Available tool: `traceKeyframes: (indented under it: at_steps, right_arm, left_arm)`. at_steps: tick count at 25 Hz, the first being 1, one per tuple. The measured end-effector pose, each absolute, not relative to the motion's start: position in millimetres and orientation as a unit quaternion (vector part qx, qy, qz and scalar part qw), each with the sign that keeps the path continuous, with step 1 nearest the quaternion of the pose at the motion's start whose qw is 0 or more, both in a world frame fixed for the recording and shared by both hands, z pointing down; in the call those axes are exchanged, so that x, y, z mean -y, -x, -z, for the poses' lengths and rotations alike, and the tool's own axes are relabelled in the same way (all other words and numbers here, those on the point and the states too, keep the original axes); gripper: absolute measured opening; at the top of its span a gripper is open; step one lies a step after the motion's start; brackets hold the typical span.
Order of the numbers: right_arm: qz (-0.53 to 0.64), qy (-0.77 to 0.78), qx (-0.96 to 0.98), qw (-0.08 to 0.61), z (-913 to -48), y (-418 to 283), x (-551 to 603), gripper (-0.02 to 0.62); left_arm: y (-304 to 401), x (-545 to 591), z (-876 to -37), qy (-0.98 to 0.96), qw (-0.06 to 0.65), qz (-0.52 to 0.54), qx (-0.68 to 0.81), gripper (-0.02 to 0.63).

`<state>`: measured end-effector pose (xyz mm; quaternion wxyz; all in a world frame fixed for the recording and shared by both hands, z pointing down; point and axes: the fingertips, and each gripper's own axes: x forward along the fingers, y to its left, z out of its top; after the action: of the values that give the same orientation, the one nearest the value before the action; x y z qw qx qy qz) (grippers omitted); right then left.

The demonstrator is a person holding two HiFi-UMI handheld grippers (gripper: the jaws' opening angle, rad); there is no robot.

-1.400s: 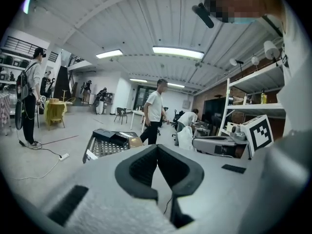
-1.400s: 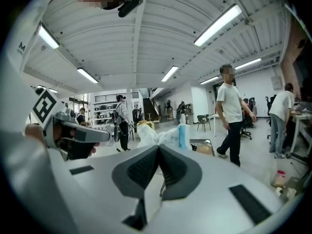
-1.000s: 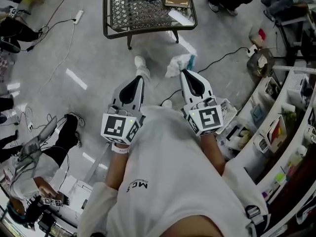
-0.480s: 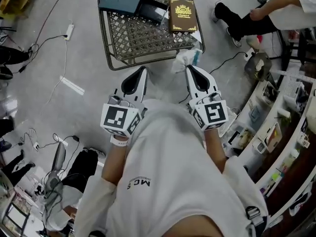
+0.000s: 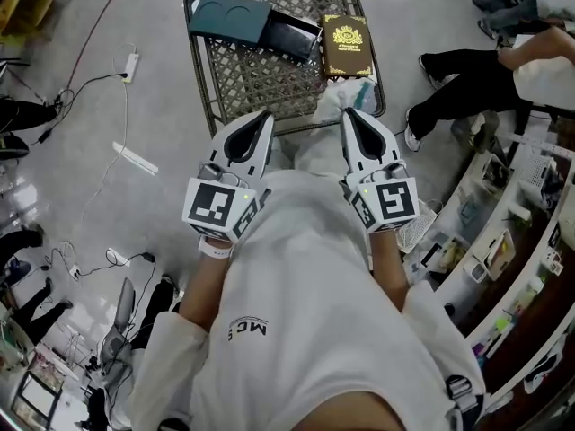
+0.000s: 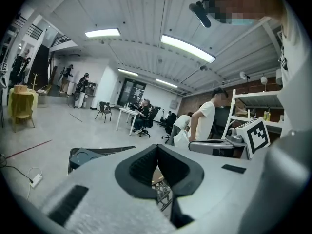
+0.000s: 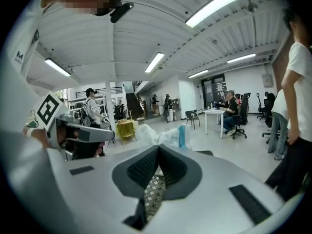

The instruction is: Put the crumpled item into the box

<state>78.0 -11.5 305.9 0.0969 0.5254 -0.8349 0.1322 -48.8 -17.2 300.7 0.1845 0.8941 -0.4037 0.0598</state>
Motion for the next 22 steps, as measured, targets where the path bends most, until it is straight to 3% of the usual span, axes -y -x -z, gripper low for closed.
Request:
traceKeyframes:
  at_steps: [22]
  right_arm:
    - [-0.149,-0.522,0.831,0.121,-348.3,-70.0,59.6,0.018]
  left_arm:
    - [55.6,47.1,-333.9,-0.883,0.209,-0.071,0.414,0.025]
